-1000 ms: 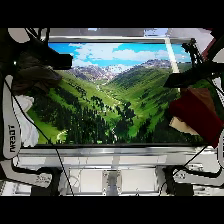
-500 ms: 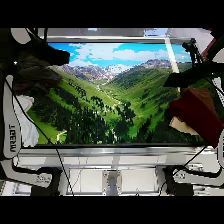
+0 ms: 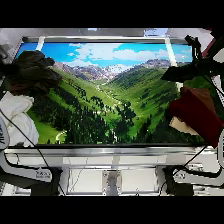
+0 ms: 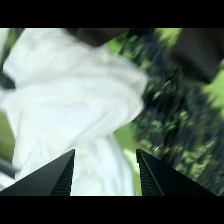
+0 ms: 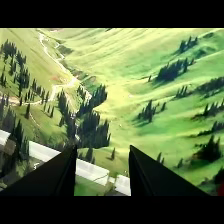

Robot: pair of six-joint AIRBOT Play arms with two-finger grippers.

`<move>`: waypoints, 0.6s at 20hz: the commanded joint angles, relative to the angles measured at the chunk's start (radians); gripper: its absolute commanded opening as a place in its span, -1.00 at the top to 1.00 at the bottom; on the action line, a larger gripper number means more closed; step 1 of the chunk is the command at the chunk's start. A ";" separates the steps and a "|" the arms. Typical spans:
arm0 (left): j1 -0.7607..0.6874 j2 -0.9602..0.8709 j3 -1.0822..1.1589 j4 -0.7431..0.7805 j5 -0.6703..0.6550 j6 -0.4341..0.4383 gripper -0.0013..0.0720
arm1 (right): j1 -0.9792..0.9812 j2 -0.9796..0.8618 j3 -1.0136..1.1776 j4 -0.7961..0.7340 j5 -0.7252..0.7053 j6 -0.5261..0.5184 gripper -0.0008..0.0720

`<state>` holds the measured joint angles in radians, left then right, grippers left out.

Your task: Fold the shirts.

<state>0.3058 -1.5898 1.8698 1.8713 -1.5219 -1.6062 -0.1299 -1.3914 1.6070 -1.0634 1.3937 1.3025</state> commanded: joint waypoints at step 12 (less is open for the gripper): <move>0.380 -0.181 -0.263 -0.160 0.034 0.151 -0.80 | 0.001 0.000 0.001 0.192 -0.019 0.040 -0.09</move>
<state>0.6689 -1.7397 1.6173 1.6966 -1.5360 -1.4887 -0.1299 -1.3914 1.6070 -0.8906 1.3731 1.3399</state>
